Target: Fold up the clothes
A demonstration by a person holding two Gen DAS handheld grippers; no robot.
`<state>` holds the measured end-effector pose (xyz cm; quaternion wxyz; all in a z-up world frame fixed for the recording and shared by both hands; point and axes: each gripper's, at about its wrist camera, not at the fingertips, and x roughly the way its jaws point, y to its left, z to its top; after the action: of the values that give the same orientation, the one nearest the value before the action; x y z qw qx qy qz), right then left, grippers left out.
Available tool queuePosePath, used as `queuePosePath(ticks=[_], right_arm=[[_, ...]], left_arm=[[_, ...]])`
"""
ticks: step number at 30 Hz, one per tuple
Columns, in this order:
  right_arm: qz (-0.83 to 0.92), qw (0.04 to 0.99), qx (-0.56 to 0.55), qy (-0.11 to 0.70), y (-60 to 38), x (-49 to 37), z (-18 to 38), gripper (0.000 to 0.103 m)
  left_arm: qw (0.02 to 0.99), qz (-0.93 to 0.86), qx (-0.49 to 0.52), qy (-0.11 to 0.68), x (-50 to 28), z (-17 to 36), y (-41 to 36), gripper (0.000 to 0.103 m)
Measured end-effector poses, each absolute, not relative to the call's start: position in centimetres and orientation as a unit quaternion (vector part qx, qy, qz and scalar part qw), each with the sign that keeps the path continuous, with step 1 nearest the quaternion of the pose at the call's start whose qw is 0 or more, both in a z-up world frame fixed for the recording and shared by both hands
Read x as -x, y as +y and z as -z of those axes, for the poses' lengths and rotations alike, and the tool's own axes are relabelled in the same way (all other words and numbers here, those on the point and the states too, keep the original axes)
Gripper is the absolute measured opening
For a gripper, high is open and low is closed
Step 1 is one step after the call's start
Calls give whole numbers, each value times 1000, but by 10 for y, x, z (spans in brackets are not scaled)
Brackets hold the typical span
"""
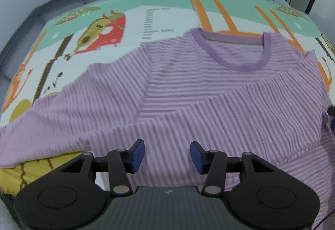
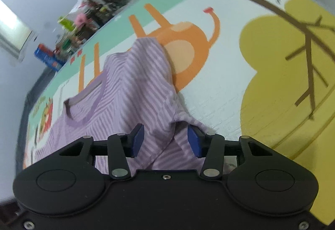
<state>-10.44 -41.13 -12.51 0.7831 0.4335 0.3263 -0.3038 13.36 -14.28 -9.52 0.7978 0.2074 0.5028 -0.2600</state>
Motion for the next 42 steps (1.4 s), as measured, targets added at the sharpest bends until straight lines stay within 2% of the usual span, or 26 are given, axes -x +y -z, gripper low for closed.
queuePosePath(ticks=[5,7,9,11,14,19,25,31,35,42], right_arm=[[296,771,-470,310,-426,102,136,44],[291,770,-480,304,-429,100,140,32],[294,767,-483,302,-430,98,141,15],[303,764,-487,295,-432,102,142,7],[323,760,-491,277,-437,113,140,3],[354,740,-511,257,-445,129,141,3],[376,687,-577,231,-459,148,169,2],[359,679,-597,234,-464,155,165,7],[360,701,-563,248,-457,155,147,23],[365,744,-500,253,-448,161,111,24]], left_arm=[[793,274,-221,497,-125,103,-153,51],[790,277,-223,499,-124,106,-156,52],[788,277,-224,502,-123,109,-158,53],[787,272,-228,506,-124,112,-159,54],[785,263,-230,512,-127,117,-159,56],[786,253,-218,521,-132,119,-155,65],[787,243,-207,528,-135,121,-149,76],[787,237,-198,534,-137,122,-145,76],[789,234,-200,532,-136,121,-147,75],[795,237,-199,521,-132,111,-151,75]])
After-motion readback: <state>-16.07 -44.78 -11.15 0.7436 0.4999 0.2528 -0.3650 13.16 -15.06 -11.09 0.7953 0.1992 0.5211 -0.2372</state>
